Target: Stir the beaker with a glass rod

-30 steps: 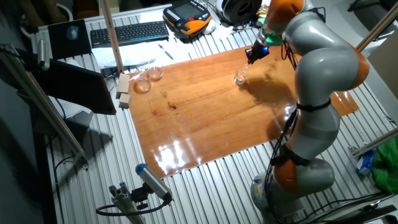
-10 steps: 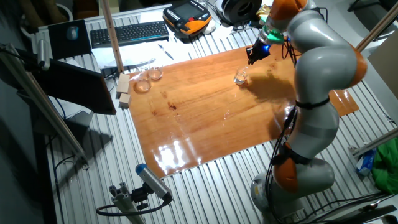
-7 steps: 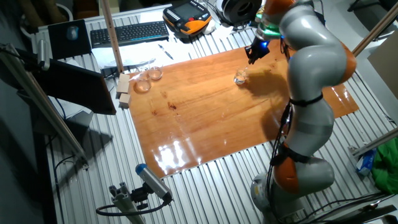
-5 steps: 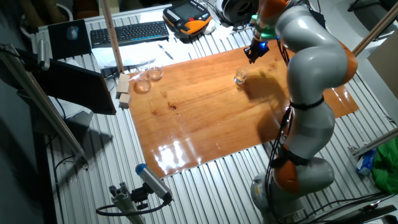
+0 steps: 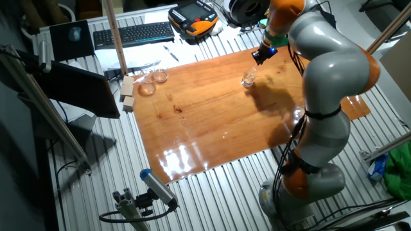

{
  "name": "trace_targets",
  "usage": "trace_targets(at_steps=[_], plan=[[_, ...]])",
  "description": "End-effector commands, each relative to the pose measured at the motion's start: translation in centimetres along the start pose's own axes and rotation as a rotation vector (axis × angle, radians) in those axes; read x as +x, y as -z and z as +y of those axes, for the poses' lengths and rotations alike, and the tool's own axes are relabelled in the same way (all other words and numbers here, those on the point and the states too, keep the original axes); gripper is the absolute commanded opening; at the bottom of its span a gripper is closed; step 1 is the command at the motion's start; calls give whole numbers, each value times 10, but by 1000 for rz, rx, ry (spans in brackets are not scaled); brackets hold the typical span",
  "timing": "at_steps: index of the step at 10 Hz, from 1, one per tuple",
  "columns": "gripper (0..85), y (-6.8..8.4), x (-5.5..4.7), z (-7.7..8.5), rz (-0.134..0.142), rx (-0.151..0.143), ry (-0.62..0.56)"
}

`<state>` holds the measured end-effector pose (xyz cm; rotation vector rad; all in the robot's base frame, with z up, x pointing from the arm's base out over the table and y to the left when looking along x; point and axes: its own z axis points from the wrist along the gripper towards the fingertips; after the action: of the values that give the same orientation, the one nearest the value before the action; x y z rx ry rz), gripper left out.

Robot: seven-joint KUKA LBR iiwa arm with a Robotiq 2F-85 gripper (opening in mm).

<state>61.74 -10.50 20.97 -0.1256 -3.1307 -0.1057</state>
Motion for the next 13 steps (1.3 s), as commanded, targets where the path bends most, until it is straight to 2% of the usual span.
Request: trace_targets(at_steps=[1,2,3,5,7,8,9,10,12,13], plan=[[0,0,1,1,60,-134,-181],[0,0,2,0,117,-142,-205],[0,0,2,0,140,-115,-184],[0,4,3,-2,138,-2,-85],[0,6,3,-3,163,57,-45],[0,7,3,-3,161,75,-30],[0,7,2,-3,123,83,-10],[0,8,1,-2,54,89,18],[0,11,-1,0,-54,108,69],[0,10,-1,0,-65,22,-6]])
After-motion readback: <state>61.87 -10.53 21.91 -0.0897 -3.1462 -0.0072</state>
